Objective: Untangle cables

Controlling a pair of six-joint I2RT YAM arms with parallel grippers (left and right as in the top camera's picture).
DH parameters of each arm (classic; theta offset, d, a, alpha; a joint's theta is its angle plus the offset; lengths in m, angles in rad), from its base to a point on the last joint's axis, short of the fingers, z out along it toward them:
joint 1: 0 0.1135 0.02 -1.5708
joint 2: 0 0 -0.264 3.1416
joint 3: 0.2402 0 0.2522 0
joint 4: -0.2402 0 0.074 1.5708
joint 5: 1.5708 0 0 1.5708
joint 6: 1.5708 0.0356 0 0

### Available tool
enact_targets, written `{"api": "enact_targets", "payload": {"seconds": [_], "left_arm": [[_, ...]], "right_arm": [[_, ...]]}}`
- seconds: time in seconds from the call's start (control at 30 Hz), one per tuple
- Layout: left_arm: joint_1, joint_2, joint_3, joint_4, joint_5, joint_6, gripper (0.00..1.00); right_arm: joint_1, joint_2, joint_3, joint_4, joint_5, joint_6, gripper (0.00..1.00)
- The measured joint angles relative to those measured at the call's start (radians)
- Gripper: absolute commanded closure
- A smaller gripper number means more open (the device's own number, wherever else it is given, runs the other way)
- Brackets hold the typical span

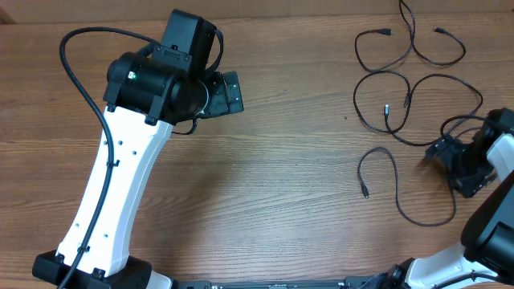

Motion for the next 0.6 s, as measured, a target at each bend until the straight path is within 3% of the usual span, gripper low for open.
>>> {"api": "enact_targets", "payload": {"seconds": [0.23, 0.6], "left_arm": [[0.000, 0.000, 0.000, -0.001, 0.000, 0.000, 0.01], [0.000, 0.000, 0.000, -0.003, 0.000, 0.000, 0.00]], "right_arm": [[-0.045, 0.000, 0.231, -0.018, 0.027, 0.007, 0.00], [-0.077, 0.002, 0.237, 0.124, 0.202, 0.010, 0.00]]}}
